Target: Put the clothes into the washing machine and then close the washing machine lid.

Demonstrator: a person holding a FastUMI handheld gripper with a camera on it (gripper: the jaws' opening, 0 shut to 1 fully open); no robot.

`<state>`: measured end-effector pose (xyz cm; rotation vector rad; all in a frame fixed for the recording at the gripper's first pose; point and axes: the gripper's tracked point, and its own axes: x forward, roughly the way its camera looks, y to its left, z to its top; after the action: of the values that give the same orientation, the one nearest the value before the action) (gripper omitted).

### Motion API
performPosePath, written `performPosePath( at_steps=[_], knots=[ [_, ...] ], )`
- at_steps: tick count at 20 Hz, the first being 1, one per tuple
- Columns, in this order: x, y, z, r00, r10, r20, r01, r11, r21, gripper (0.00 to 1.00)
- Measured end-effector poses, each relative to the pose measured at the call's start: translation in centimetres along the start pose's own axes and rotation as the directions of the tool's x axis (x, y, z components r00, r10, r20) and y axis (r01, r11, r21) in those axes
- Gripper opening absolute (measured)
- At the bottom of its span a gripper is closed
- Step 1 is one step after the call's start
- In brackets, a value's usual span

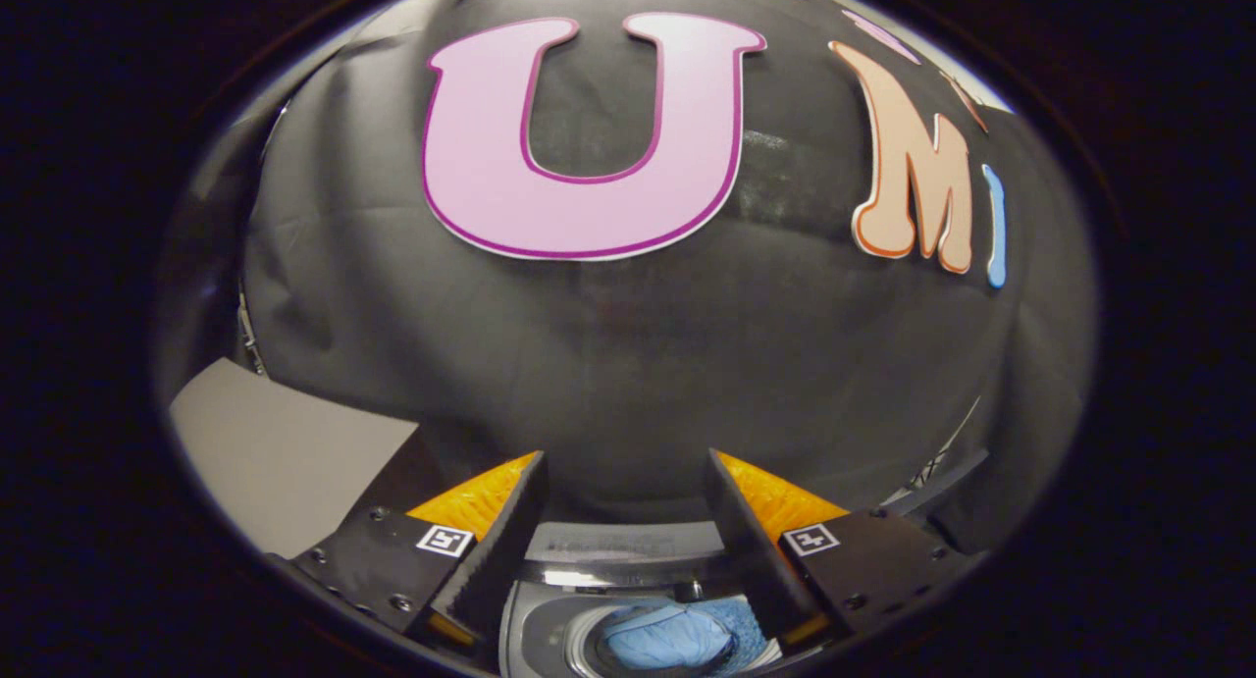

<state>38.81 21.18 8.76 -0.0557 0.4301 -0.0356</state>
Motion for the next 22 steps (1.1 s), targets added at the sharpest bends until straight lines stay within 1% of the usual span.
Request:
performPosePath(
  at_steps=[7,9,12,22],
  knots=[
    [-3.7,0.0,-4.0,0.998,0.039,-0.040,-0.038,0.999,0.018,0.99],
    [-4.2,-0.9,-4.7,0.999,0.022,-0.045,-0.022,1.000,0.007,0.99],
    [-4.9,-1.5,-5.5,0.999,0.026,-0.037,-0.025,0.999,0.026,0.99],
    [-6.6,-6.0,-7.8,1.000,0.013,0.015,-0.014,0.998,0.062,0.99]
  ],
)
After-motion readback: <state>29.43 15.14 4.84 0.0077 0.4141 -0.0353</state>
